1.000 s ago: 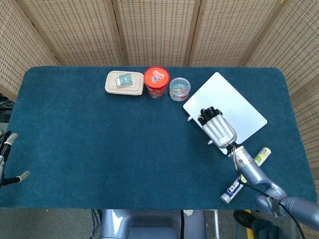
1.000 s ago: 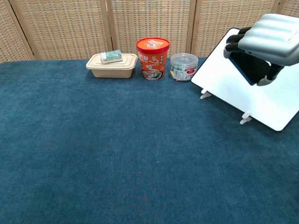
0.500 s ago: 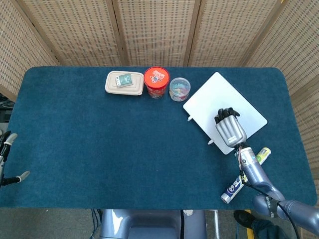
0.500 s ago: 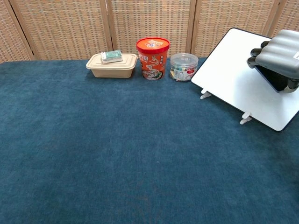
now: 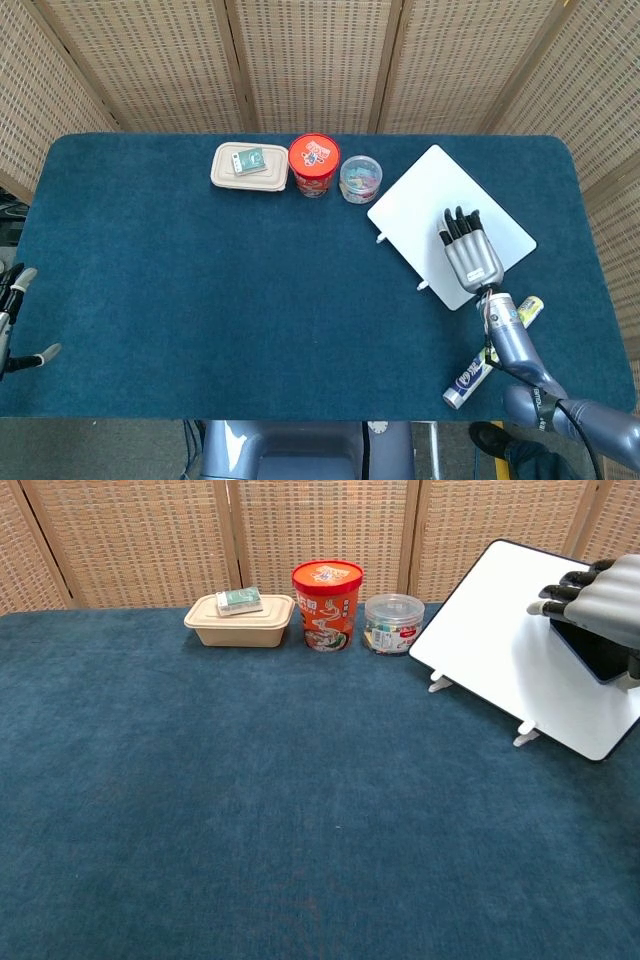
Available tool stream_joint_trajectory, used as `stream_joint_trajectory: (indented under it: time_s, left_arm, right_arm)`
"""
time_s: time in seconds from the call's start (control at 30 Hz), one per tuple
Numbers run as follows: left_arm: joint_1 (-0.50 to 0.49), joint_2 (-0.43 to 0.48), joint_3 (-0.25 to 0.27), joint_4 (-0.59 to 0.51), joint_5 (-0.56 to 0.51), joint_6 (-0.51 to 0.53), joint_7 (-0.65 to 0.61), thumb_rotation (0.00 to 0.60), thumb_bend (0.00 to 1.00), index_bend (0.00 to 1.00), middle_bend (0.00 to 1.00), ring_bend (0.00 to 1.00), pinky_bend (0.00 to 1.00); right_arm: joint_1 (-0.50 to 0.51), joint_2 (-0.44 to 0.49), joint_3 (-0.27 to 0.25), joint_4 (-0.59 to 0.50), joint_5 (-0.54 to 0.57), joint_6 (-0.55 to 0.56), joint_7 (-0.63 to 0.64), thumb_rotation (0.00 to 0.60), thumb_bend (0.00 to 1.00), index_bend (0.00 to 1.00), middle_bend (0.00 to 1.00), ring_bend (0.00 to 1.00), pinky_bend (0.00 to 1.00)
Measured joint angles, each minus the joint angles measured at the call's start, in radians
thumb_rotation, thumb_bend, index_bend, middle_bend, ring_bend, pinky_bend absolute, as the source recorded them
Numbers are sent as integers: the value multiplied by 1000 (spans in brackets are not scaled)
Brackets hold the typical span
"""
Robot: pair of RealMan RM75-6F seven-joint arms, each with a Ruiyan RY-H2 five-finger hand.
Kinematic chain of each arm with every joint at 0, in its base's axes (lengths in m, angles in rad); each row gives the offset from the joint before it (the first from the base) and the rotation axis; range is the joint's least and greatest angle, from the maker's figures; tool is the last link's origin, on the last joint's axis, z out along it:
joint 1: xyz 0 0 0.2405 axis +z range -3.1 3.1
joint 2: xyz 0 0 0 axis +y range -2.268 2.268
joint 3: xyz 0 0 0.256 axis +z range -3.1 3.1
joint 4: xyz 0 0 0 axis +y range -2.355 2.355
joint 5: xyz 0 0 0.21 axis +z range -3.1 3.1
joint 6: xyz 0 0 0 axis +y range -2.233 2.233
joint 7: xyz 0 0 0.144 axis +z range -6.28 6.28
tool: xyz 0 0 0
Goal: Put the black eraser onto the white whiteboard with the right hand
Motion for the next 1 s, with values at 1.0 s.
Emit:
stream_joint_trajectory:
  time_s: [1.0]
  left_arm:
    - [4,1,12,17,45,15,-31,600,0,0,0,0,0]
  right_arm:
    - [-296,290,-65,-407,-225,367,603,600,0,0,0,0,0]
